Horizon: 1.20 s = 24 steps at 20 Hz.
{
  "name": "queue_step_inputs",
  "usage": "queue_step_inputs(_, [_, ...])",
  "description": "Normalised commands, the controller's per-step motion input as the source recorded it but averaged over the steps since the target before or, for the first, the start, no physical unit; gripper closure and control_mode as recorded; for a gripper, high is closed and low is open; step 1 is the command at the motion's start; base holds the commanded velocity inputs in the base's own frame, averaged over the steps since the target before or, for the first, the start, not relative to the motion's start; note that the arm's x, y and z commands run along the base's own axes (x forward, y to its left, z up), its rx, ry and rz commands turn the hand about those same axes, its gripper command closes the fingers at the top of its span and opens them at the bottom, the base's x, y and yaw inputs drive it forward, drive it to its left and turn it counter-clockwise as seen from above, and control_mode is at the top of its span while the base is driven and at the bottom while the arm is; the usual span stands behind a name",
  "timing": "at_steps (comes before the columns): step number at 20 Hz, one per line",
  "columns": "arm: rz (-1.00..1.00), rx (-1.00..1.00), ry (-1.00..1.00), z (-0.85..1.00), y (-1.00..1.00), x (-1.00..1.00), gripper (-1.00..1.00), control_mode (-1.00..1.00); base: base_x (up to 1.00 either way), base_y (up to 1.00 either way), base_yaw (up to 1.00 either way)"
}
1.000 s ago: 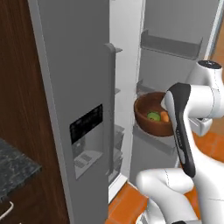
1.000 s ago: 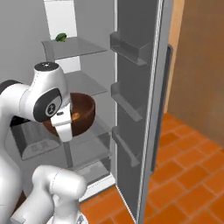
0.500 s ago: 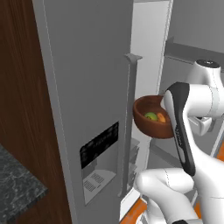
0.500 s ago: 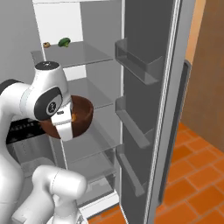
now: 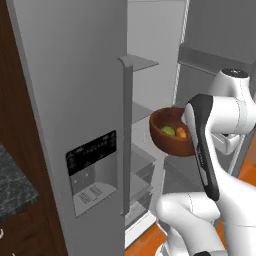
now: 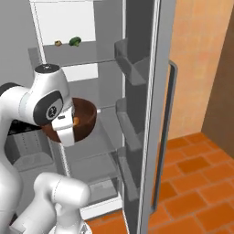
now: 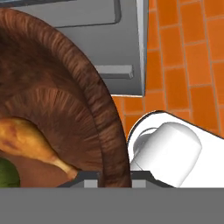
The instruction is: Pick the chicken drumstick and lime from their plates and place them in the bowl. Then put the bowl in the fridge.
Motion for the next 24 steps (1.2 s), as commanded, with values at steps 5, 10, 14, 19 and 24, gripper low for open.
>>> queue_step_inputs(5, [0.00, 0.00, 0.00, 0.00, 0.00, 0.00, 1.00, 1.00, 0.10, -0.35, 0.15])
queue_step_inputs(10, [0.00, 0.00, 0.00, 0.00, 0.00, 0.00, 1.00, 1.00, 0.20, -0.31, 0.33])
queue_step_inputs(14, [0.00, 0.00, 0.00, 0.00, 0.00, 0.00, 1.00, 1.00, 0.34, -0.46, 0.43])
queue_step_inputs(19, [0.00, 0.00, 0.00, 0.00, 0.00, 0.00, 1.00, 1.00, 0.56, -0.33, 0.27])
queue_step_inputs(24, [0.00, 0.00, 0.00, 0.00, 0.00, 0.00, 1.00, 1.00, 0.68, -0.04, 0.08])
